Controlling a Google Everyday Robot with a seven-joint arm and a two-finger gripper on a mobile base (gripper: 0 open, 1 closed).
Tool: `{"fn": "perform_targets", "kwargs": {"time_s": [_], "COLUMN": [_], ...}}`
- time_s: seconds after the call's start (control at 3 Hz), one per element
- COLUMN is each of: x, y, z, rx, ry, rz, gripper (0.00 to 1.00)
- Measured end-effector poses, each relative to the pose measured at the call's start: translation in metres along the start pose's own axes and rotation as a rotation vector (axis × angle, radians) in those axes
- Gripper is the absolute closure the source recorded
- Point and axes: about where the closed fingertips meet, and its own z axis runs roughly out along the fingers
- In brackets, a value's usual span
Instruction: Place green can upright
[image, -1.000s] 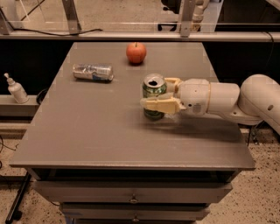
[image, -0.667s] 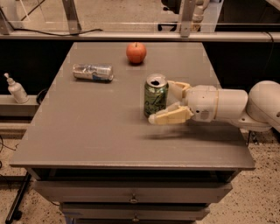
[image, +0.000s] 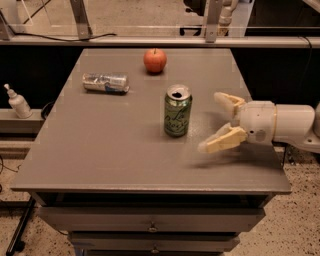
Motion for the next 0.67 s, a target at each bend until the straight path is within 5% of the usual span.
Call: {"fn": "perform_targets", "kwargs": {"time_s": [0.67], "x": [-0.036], "y": [-0.056], "z": [-0.123], "rx": [0.186], "ry": [0.107], "rz": [-0.095], "gripper": [0.0]}}
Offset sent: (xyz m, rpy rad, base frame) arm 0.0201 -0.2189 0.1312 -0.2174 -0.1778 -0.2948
